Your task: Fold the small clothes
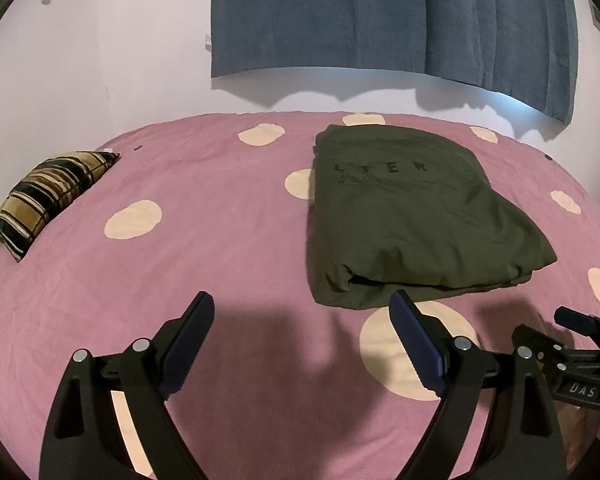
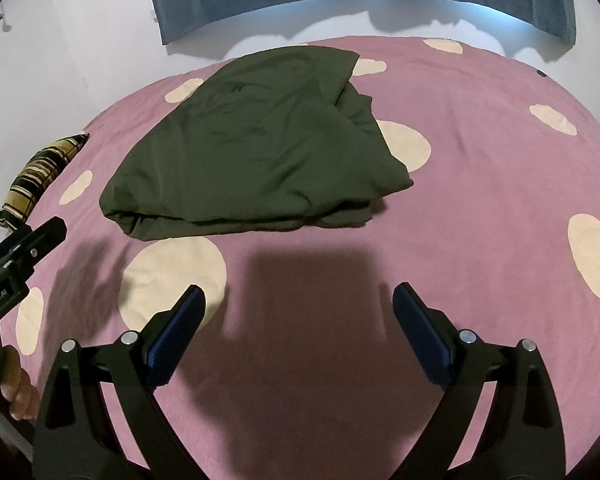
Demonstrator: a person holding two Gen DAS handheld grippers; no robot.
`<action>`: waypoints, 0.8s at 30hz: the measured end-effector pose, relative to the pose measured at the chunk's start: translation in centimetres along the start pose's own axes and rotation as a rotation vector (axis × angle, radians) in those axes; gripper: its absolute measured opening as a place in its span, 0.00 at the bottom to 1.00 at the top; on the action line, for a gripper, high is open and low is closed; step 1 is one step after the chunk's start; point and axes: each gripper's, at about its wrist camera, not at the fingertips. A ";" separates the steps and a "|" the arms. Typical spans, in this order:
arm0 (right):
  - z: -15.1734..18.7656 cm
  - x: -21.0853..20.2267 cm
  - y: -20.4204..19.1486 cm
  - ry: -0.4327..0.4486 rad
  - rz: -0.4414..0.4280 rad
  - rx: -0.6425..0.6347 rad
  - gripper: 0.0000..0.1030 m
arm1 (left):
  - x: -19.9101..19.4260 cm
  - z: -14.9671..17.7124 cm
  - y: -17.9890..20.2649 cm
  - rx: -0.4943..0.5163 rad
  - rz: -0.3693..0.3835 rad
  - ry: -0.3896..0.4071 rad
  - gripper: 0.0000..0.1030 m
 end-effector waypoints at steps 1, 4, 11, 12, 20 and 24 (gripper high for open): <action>0.0 0.0 0.0 -0.001 0.000 0.000 0.92 | 0.0 0.0 0.0 -0.001 0.000 -0.001 0.85; 0.0 0.1 -0.1 -0.002 -0.001 -0.001 0.92 | 0.0 0.0 0.0 -0.004 0.002 -0.004 0.85; 0.1 0.2 -0.2 -0.007 -0.002 -0.006 0.92 | 0.4 -0.1 0.5 0.011 -0.024 -0.040 0.89; 0.2 0.2 -0.2 -0.007 -0.003 -0.007 0.92 | 0.4 -0.2 0.6 0.014 -0.015 -0.037 0.89; 0.0 -0.1 0.3 -0.021 -0.055 0.016 0.92 | -2.7 -1.4 -1.7 -0.059 0.111 0.092 0.89; -1.7 -1.6 1.9 0.017 -0.086 0.038 0.92 | -2.6 -3.7 -4.4 -0.054 0.026 0.135 0.89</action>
Point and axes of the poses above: each gripper's, at about its wrist camera, not at the fingertips, and x roughly the way its jaws point, y to its right, z to its underside, and after that the axes turned 8 degrees about z, right-handed
